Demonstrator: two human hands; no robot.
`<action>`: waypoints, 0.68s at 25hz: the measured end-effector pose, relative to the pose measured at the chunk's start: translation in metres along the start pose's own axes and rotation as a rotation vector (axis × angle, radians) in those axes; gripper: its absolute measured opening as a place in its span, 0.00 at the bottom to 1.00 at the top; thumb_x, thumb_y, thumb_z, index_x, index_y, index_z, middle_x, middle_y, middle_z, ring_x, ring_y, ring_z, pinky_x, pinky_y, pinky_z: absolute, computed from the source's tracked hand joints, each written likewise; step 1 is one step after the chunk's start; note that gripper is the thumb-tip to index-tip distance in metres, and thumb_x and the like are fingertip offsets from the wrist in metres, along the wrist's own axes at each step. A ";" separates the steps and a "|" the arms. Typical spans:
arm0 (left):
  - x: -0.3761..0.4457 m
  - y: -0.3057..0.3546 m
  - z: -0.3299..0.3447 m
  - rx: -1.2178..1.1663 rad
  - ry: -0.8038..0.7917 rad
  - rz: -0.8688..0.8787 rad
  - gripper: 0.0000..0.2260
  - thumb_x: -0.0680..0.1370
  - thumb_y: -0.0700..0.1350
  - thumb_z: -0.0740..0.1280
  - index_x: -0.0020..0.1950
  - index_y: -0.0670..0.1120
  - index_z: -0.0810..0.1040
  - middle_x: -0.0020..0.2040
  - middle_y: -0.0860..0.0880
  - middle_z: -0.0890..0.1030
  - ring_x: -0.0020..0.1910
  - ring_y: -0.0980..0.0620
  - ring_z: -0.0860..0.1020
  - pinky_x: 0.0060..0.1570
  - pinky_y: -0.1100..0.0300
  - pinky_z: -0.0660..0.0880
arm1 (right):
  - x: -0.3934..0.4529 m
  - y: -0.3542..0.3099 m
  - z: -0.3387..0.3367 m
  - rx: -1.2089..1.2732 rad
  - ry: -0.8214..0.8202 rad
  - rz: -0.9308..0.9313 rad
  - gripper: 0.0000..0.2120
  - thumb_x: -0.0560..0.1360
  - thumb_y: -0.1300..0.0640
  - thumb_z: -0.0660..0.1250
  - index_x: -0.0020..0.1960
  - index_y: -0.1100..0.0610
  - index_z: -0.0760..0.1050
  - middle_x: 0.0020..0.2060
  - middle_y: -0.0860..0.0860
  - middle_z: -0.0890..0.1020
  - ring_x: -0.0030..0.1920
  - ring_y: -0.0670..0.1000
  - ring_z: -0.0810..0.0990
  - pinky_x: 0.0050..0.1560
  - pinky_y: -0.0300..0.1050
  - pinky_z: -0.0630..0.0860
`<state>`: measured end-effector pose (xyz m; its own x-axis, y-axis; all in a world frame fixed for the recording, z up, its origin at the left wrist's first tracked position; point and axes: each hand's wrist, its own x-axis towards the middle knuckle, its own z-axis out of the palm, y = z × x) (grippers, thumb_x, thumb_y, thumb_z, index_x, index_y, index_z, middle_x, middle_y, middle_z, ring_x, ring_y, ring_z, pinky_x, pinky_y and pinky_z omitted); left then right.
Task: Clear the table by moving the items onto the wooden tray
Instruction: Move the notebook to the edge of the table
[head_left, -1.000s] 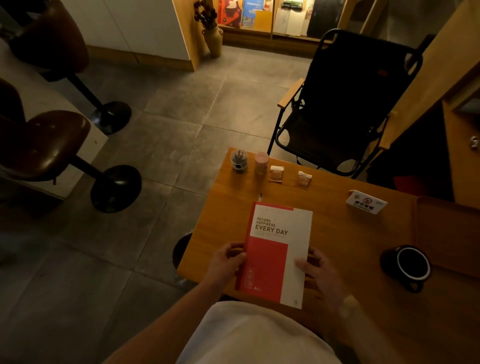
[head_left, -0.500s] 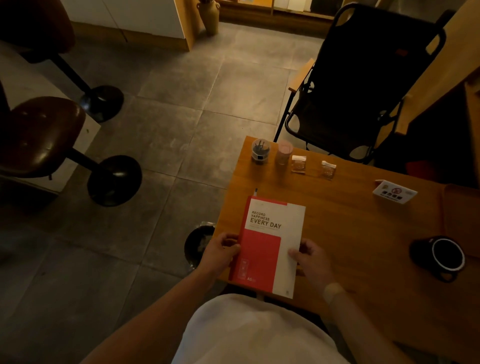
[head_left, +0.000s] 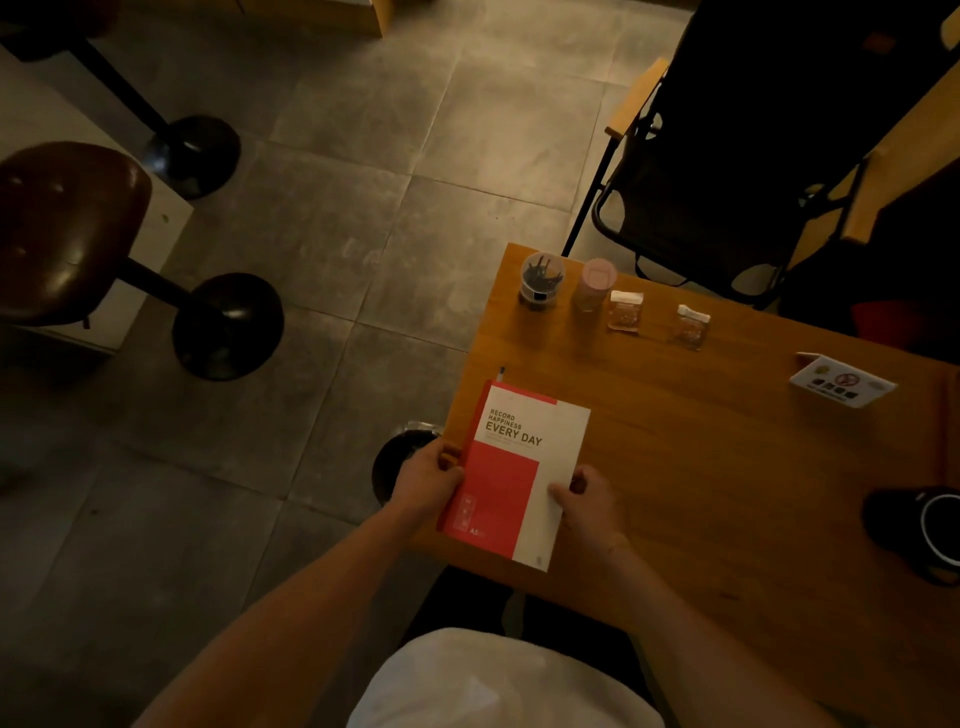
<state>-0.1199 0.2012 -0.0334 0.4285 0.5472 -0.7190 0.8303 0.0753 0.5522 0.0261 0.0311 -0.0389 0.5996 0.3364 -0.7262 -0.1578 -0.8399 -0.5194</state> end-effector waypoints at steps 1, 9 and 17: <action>0.006 0.000 0.000 0.026 0.012 -0.001 0.08 0.78 0.43 0.65 0.55 0.52 0.73 0.45 0.55 0.78 0.41 0.58 0.79 0.35 0.65 0.75 | 0.006 -0.001 0.004 -0.009 0.001 0.007 0.05 0.76 0.54 0.68 0.50 0.52 0.73 0.52 0.51 0.82 0.50 0.53 0.82 0.51 0.57 0.82; 0.034 -0.007 0.005 0.094 0.059 -0.001 0.07 0.77 0.44 0.64 0.54 0.53 0.74 0.42 0.57 0.78 0.40 0.58 0.79 0.36 0.62 0.76 | 0.034 -0.007 0.014 -0.153 0.028 -0.027 0.06 0.76 0.52 0.68 0.50 0.51 0.72 0.55 0.52 0.82 0.47 0.49 0.78 0.47 0.50 0.80; 0.040 -0.008 0.004 0.143 0.190 0.143 0.18 0.75 0.46 0.67 0.63 0.56 0.70 0.55 0.56 0.77 0.47 0.61 0.77 0.47 0.55 0.80 | 0.046 -0.022 0.021 -0.230 0.093 -0.086 0.15 0.76 0.48 0.67 0.60 0.52 0.72 0.56 0.51 0.81 0.52 0.52 0.81 0.44 0.48 0.78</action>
<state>-0.1078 0.2191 -0.0685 0.4813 0.6917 -0.5384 0.8139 -0.1246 0.5675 0.0409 0.0740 -0.0707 0.6745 0.3788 -0.6336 0.0732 -0.8884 -0.4532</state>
